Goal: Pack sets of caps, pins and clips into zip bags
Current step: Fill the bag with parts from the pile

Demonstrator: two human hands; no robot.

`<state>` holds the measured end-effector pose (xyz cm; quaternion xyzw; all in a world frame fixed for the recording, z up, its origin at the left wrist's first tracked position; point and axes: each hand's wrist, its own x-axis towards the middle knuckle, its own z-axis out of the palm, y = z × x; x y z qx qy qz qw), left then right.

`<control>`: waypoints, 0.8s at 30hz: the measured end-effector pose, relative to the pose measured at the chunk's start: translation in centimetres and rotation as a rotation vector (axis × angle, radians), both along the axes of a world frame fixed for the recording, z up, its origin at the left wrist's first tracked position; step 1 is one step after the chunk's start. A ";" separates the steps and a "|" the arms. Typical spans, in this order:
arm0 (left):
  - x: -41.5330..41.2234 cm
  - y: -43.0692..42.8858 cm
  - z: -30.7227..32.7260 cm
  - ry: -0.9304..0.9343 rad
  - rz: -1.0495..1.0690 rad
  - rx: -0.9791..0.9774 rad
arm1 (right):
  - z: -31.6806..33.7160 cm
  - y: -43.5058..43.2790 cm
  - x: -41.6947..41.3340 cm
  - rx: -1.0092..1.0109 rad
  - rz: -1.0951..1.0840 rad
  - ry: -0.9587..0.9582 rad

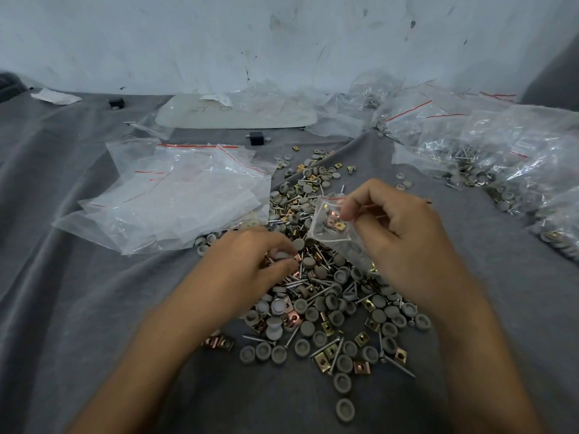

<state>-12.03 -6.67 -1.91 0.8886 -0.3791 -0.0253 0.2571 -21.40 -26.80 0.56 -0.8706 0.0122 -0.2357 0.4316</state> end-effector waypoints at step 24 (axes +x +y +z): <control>-1.1 -0.9 0.0 0.010 0.038 -0.430 | 0.5 0.8 -0.1 -0.083 0.056 0.042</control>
